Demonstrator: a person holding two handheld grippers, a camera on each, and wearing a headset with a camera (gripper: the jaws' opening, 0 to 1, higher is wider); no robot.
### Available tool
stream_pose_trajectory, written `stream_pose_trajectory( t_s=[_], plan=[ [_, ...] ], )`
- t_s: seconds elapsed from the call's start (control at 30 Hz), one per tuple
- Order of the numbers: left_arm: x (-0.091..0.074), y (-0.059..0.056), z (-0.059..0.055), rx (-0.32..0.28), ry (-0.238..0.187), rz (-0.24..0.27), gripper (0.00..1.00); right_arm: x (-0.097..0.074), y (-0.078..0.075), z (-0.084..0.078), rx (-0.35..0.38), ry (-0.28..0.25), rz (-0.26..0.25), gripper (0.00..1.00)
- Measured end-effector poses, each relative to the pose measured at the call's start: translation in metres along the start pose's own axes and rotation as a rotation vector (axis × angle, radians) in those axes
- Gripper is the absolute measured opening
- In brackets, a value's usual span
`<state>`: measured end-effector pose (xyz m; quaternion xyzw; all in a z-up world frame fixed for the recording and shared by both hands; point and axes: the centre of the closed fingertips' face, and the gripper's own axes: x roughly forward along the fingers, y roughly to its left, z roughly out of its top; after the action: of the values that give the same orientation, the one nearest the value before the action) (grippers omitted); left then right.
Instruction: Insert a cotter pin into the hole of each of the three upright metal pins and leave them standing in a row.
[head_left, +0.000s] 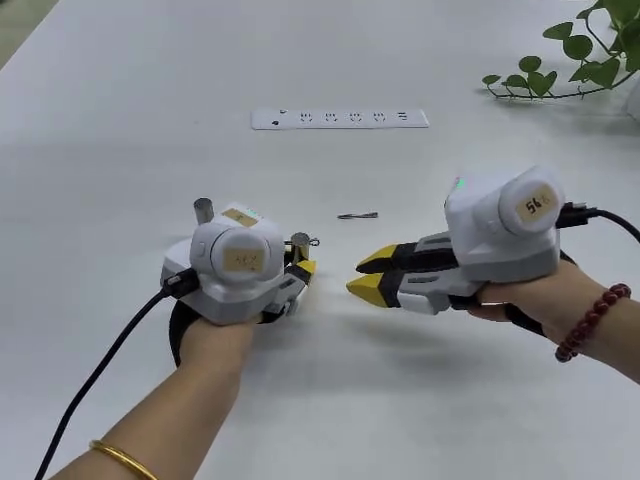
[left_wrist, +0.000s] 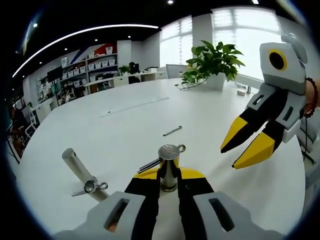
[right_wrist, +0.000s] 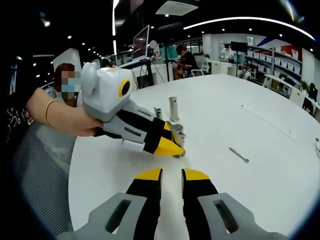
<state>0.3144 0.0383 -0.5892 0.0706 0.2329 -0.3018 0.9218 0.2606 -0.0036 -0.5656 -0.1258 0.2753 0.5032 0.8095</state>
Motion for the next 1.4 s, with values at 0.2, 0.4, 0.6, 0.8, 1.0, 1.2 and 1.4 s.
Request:
stream_pose_trajectory(
  t_s=[0.2,0.4,0.6,0.8,1.0,1.2,1.4],
  plan=[
    [0.001,0.001,-0.004,-0.023,0.016,-0.003,0.10,0.000,0.000,-0.001,0.000,0.002,-0.003,0.11],
    [0.000,-0.002,-0.009,-0.030,0.026,-0.005,0.14,-0.001,0.003,-0.001,0.011,-0.001,-0.004,0.12],
    [-0.007,-0.003,-0.013,-0.043,0.031,-0.001,0.15,-0.001,0.003,0.004,0.052,-0.035,-0.012,0.16],
    [-0.017,-0.005,-0.011,-0.071,0.002,0.006,0.13,-0.001,0.005,0.010,0.063,-0.046,-0.020,0.19],
    [-0.030,-0.009,-0.011,-0.073,-0.009,0.012,0.16,-0.002,0.008,0.017,0.074,-0.063,-0.020,0.21],
    [-0.045,-0.011,-0.008,-0.078,-0.015,0.008,0.18,-0.004,0.012,0.024,0.079,-0.071,-0.017,0.24],
    [-0.063,-0.004,-0.005,-0.087,-0.025,0.041,0.23,-0.005,0.014,0.033,0.085,-0.078,-0.016,0.27]
  ],
)
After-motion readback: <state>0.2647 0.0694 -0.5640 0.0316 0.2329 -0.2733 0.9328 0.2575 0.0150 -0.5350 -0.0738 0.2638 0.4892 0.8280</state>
